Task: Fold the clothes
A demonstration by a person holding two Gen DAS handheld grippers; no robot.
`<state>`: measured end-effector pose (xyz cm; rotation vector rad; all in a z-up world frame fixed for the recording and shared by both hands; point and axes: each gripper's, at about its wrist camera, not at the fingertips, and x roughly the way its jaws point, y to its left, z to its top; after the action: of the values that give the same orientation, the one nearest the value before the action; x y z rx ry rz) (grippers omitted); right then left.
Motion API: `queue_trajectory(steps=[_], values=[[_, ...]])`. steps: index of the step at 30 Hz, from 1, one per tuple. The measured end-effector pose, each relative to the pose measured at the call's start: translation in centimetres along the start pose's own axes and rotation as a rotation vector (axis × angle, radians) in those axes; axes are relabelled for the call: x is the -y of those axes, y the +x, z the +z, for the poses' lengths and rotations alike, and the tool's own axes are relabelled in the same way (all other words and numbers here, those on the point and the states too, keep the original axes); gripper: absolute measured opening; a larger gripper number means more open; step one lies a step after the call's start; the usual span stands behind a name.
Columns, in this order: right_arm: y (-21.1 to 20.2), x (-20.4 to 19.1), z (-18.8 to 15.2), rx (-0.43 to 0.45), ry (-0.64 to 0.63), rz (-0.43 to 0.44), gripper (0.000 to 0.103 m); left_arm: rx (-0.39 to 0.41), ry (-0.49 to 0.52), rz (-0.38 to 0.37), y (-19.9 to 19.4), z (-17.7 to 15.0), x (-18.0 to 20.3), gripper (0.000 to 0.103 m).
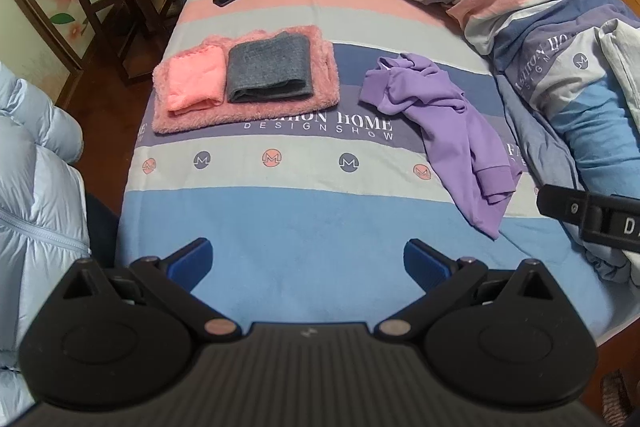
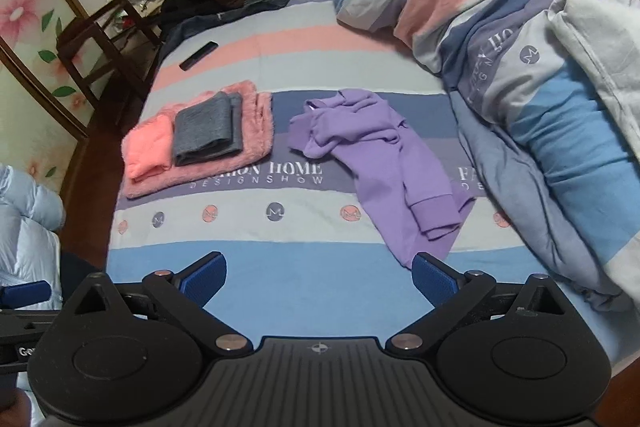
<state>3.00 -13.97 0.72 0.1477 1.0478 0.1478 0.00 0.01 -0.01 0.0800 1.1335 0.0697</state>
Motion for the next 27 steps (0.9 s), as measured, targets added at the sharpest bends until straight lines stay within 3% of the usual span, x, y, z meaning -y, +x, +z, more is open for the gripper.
queue_trajectory(steps=[27], values=[[0.05, 0.09, 0.04, -0.017, 0.007, -0.010, 0.102, -0.004, -0.004, -0.006, -0.05, 0.20, -0.21, 0.103]])
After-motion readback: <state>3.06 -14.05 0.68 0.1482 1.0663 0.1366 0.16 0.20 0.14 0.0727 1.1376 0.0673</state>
